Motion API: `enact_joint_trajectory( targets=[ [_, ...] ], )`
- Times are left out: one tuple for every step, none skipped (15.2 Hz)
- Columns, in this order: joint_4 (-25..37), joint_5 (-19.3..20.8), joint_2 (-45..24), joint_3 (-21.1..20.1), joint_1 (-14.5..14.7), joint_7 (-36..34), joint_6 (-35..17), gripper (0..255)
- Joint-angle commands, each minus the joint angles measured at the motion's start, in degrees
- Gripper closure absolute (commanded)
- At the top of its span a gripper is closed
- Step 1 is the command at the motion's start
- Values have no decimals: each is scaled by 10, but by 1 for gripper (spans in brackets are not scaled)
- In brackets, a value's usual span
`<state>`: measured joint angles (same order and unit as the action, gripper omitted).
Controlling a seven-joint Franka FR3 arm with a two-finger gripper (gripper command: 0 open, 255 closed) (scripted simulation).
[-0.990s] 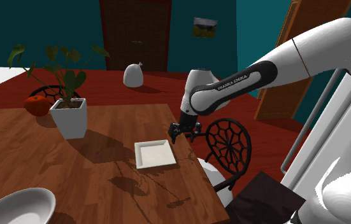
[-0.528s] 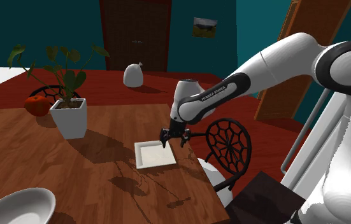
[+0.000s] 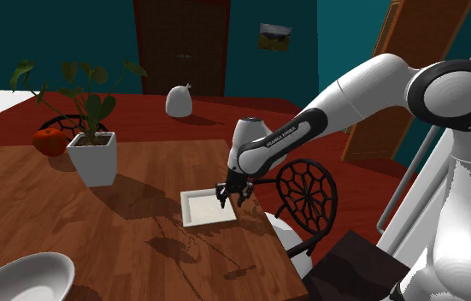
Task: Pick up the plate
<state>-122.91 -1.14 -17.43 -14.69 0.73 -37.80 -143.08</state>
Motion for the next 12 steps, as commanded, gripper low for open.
enact_joint_trajectory(
  targets=[
    [-1, 0, -1, 0, 0, 0, -2, 255],
    [-1, 0, -1, 0, 0, 0, -2, 255],
    [-1, 0, -1, 0, 0, 0, -2, 255],
    [-1, 0, -1, 0, 0, 0, -2, 255],
    [-1, 0, -1, 0, 0, 0, -2, 255],
    [-1, 0, -1, 0, 0, 0, -2, 255],
    [-1, 0, 0, 0, 0, 0, -2, 255],
    [-1, 0, -1, 0, 0, 0, -2, 255],
    [0, 0, 0, 0, 0, -1, -1, 255],
    [1, -1, 5, -1, 0, 0, 6, 255],
    [2, -3, 11, -2, -1, 1, 12, 255],
    [3, -5, 17, -2, -2, 1, 19, 255]
  ],
)
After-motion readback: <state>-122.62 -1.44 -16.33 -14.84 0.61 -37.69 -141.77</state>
